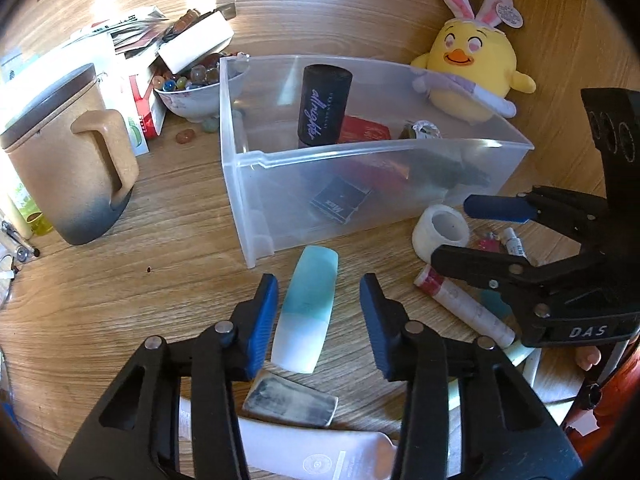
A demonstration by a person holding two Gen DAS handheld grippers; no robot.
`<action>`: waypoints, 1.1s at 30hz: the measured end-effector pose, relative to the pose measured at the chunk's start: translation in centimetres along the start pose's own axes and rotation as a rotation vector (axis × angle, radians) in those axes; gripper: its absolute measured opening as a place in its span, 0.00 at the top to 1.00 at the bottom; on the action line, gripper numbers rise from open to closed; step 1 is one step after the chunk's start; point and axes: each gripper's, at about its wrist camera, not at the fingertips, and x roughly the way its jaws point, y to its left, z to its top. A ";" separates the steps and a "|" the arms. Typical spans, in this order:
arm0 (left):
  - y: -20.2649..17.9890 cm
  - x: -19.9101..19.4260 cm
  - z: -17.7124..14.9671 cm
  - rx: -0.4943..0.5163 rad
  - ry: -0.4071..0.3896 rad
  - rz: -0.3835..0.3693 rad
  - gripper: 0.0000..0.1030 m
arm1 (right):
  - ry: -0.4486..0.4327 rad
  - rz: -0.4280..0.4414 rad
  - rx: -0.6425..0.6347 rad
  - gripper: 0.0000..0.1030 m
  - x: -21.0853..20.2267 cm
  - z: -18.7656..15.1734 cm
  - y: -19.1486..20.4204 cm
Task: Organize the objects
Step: 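Move the left tool toward the light blue tube while the right tool approaches the tape roll, then grasp the light blue tube with the left tool while the right tool grasps the clear tape roll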
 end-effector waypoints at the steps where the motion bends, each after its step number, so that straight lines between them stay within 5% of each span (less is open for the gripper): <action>1: 0.0 0.1 0.0 0.002 0.005 0.001 0.61 | 0.006 0.003 -0.001 0.40 0.2 0.0 0.1; 8: -0.4 0.5 -0.2 0.026 0.015 0.026 0.76 | 0.014 0.018 0.002 0.64 1.1 0.2 0.5; 33: -1.6 -4.7 0.4 -0.020 -0.160 0.027 0.76 | -0.170 0.015 0.061 0.65 -5.8 -0.3 -1.1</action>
